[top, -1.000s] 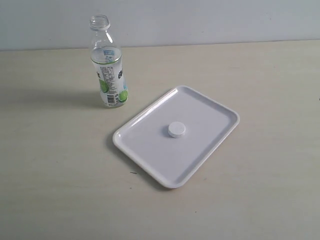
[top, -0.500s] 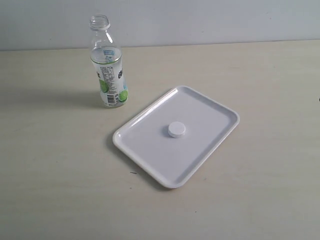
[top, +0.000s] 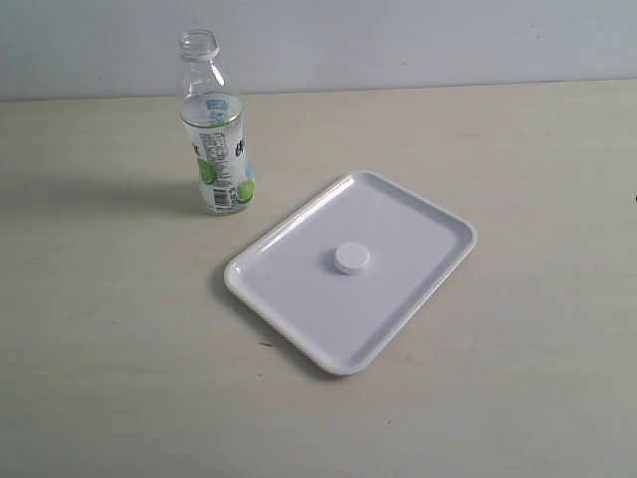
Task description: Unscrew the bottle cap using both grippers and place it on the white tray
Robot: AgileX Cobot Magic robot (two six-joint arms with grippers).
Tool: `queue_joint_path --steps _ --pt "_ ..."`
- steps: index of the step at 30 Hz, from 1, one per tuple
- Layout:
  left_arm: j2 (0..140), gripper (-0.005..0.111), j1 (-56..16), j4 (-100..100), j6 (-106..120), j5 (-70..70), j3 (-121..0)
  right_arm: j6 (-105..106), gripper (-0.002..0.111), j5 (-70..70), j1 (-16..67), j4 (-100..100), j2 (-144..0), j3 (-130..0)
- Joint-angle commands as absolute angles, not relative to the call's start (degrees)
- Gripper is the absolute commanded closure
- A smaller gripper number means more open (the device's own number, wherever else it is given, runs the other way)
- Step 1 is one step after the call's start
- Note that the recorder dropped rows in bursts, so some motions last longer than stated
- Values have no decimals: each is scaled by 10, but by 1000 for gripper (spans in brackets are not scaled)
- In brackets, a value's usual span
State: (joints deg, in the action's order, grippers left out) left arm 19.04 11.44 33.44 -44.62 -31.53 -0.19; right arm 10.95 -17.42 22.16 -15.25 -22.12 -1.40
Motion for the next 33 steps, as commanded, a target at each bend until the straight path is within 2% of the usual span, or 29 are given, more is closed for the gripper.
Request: queue_joint_path --steps 1,15,18,27,33 --pt "187 107 114 328 -450 -310 0 113 108 -176 220 -150 -220 -11" --pt "187 107 114 329 -450 -310 0 88 108 -83 210 -148 -191 -10" --pt "186 107 114 329 -450 -309 0 92 108 -36 171 -144 -136 -10" --pt "186 107 114 329 -450 -309 0 89 108 70 -16 -144 -5 -10" --pt "186 107 114 329 -450 -309 0 90 108 103 -51 -142 0 -10"
